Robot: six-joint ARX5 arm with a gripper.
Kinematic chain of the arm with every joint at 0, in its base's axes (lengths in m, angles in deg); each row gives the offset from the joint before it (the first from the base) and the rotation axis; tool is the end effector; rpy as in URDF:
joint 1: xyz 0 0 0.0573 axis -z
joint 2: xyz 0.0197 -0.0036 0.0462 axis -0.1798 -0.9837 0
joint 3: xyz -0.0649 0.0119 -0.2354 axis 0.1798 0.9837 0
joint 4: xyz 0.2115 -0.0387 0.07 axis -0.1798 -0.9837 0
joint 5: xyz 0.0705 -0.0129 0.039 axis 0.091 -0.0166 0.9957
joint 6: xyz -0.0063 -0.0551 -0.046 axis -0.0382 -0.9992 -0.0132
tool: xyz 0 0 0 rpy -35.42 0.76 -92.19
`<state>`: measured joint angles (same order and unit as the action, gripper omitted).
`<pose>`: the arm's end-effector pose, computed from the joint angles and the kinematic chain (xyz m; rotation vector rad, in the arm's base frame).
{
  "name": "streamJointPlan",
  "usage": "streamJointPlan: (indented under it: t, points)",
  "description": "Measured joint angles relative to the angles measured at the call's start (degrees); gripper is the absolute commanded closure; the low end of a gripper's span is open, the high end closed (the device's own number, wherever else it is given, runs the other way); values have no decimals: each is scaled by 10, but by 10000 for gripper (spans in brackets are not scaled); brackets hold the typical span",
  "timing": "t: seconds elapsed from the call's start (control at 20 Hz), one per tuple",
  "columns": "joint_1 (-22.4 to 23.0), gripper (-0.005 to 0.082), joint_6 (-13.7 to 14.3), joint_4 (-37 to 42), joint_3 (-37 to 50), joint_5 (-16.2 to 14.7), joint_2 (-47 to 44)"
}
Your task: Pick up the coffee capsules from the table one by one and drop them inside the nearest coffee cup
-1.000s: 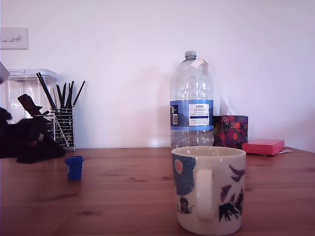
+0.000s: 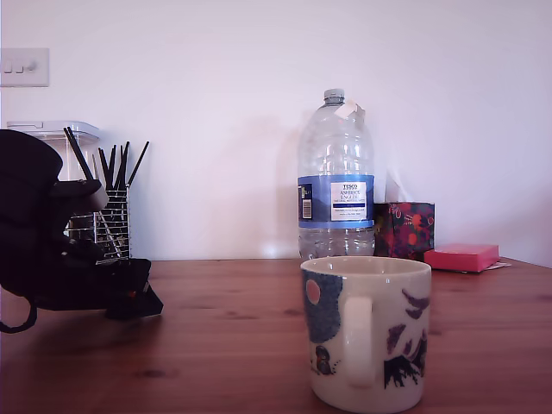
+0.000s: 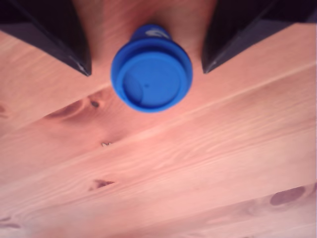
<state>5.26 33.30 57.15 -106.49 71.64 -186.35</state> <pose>0.3121 -0.0975 0.0732 0.0762 0.4805 -0.4542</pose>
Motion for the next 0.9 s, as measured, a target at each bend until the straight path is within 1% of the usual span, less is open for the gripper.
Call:
streamJointPlan:
  t: [0.1,0.15,0.2,0.4,0.5,0.65,0.75,0.9]
  points:
    - [-2,509,2,-2,0,0,0]
    - [-3,580,2,-2,0,0,0]
    - [-3,613,2,-2,0,0,0]
    - [-3,622,3,-4,-3,0,0]
    - [-3,622,2,-6,-3,-9,0]
    - [2,622,2,-20,-3,-45,8]
    - [17,622,2,-48,-3,-67,29]
    - [49,622,7,-92,-3,-99,110]
